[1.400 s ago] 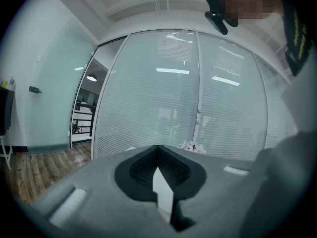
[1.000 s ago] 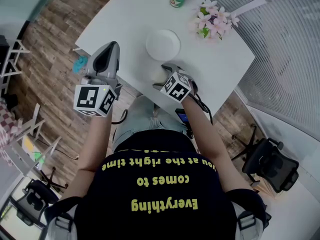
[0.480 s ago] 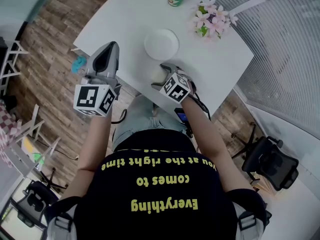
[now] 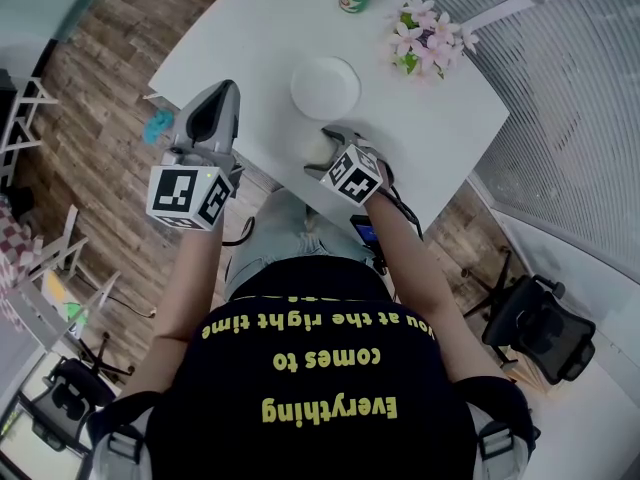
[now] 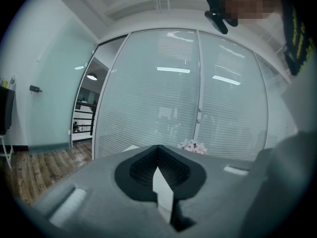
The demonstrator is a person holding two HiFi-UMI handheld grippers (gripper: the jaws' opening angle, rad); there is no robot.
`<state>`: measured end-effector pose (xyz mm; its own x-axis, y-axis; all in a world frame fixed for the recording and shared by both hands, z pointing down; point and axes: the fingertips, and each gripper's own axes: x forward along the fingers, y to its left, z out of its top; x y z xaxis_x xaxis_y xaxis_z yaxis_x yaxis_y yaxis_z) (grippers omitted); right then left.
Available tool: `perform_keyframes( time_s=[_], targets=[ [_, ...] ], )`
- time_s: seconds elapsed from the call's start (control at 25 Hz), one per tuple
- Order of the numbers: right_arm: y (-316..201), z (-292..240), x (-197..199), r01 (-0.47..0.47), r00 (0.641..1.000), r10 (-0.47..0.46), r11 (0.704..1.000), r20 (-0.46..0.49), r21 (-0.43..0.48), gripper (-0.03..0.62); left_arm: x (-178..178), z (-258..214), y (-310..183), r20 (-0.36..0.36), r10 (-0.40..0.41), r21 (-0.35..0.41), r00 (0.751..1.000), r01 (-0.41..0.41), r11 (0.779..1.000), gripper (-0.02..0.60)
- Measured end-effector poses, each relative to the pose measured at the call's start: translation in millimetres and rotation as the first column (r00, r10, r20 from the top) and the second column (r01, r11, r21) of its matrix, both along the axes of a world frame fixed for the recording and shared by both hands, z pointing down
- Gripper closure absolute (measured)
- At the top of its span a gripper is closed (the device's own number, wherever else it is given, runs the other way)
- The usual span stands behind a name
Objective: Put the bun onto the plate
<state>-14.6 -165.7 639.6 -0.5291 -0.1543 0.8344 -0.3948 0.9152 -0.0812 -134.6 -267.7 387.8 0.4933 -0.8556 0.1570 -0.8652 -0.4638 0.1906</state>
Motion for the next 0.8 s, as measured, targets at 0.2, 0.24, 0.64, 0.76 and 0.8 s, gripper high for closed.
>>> perform_keyframes(
  time_s=[0.2, 0.24, 0.64, 0.76, 0.8],
  targets=[
    [-1.5, -3.5, -0.3, -0.018, 1.000, 0.018, 1.000, 0.018, -0.007, 0.197, -0.3, 0.8, -0.8, 0.003, 0.002, -0.001, 1.000, -0.002, 1.000, 0.583],
    [-1.8, -3.6, 0.1, -0.020, 1.000, 0.020, 1.000, 0.018, -0.010, 0.197, -0.1, 1.3, -1.2, 0.004, 0.002, -0.001, 1.000, -0.002, 1.000, 0.583],
    [-5.8, -14.8, 2.0, -0.063, 0.997, 0.064, 0.998, 0.043, -0.023, 0.200, 0.4, 1.2, 0.0, 0.002, 0.005, 0.000, 1.000, -0.005, 1.000, 0.583],
    [-7.6, -15.7, 4.0, -0.066, 0.997, 0.067, 0.997, 0.043, -0.024, 0.200, 0.2, 1.8, 0.2, 0.003, 0.004, -0.001, 1.000, -0.004, 1.000, 0.583],
    [-8.0, -15.9, 4.8, -0.067, 0.997, 0.068, 0.997, 0.042, -0.023, 0.200, 0.4, 2.0, 0.2, 0.003, 0.004, -0.001, 1.000, -0.004, 1.000, 0.583]
  ],
)
